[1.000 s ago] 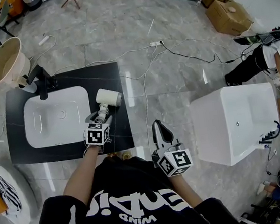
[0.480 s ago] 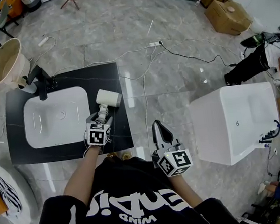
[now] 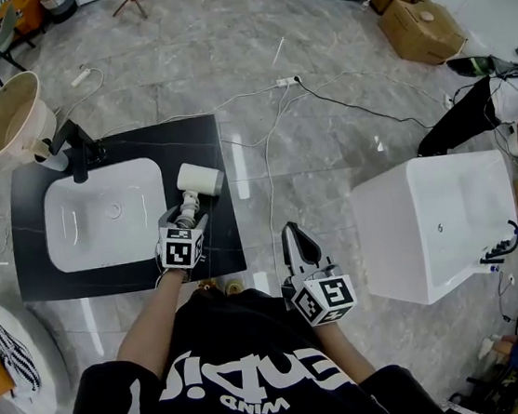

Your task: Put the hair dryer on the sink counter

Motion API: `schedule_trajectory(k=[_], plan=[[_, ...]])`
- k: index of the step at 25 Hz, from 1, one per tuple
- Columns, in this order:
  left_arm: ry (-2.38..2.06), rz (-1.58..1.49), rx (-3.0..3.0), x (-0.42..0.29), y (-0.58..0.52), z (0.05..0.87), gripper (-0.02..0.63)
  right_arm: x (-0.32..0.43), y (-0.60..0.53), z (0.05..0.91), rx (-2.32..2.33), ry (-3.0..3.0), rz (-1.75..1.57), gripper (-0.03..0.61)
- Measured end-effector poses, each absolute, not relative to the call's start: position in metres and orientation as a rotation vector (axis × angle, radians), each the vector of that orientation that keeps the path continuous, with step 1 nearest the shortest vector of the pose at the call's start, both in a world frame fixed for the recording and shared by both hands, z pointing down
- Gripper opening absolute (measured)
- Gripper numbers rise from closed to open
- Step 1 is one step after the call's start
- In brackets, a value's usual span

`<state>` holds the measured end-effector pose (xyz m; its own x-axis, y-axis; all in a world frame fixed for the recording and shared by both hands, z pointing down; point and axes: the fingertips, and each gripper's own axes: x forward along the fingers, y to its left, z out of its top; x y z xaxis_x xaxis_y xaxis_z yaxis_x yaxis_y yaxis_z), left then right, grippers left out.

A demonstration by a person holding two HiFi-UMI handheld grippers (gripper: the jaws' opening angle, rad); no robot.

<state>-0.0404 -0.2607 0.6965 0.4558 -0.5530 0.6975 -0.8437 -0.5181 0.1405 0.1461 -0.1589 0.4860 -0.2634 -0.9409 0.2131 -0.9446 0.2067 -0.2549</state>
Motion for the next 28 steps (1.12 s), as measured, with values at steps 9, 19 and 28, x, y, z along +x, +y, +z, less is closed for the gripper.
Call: schedule_trajectory(k=[9, 19, 28], plan=[[-1.199, 0.724, 2.329, -0.044, -0.265, 0.647, 0.296, 0.135, -0.161, 0.487, 1.828, -2.474, 0.529, 0.023], [-1.158, 0.583, 2.417, -0.047, -0.247, 0.564, 0.296, 0.114, -0.172, 0.486, 1.721, -2.544, 0.526, 0.023], [-1.187, 0.393, 2.484, -0.066, -0.214, 0.485, 0.296, 0.100, -0.184, 0.484, 1.637, -2.597, 0.514, 0.023]])
